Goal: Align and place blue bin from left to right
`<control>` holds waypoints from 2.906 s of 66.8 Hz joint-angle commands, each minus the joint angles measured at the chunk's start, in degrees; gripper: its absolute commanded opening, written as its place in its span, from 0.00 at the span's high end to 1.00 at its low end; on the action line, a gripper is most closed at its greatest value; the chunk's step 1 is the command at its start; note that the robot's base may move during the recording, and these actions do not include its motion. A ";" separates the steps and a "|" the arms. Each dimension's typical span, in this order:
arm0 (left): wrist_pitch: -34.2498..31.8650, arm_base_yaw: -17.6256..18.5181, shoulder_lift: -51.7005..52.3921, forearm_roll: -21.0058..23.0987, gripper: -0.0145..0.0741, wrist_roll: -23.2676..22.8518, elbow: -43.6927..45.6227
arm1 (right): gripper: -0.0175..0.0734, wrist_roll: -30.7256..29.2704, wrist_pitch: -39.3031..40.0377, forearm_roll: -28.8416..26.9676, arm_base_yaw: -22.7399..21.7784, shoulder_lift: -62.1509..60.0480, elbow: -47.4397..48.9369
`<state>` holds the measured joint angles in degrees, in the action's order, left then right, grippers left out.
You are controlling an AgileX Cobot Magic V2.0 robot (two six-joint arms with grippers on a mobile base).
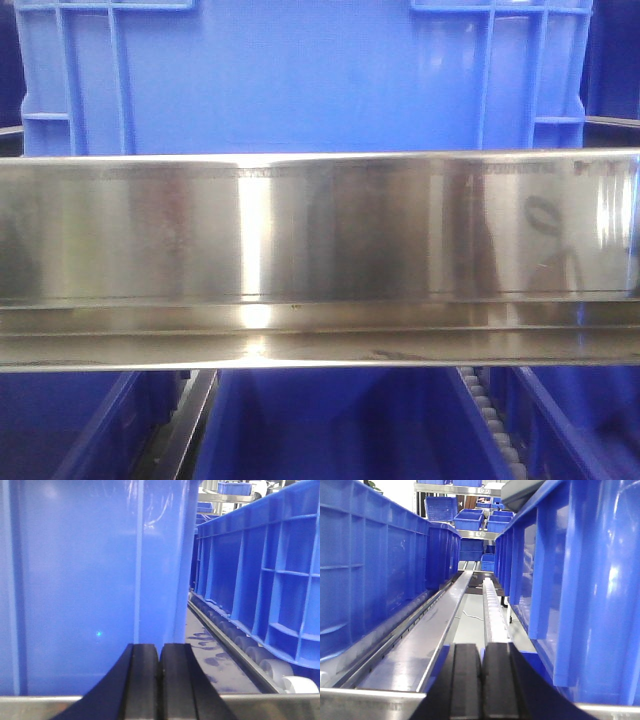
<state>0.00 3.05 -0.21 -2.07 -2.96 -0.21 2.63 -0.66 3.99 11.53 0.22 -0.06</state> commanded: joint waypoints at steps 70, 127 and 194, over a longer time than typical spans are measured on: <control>2.77 -0.03 -5.03 0.41 0.96 -0.21 23.37 | 0.90 1.29 2.38 -0.11 0.05 0.60 17.96; 10.08 -0.03 -39.06 2.07 0.96 -0.21 47.25 | 0.90 1.29 -21.31 -0.11 0.05 30.64 45.14; 36.62 1.69 -73.12 10.37 0.96 -0.21 85.19 | 0.89 2.48 -36.75 -3.19 5.69 75.50 83.36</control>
<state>33.82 3.45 -70.79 7.85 -2.96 81.61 4.24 -35.86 0.84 15.45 72.64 80.27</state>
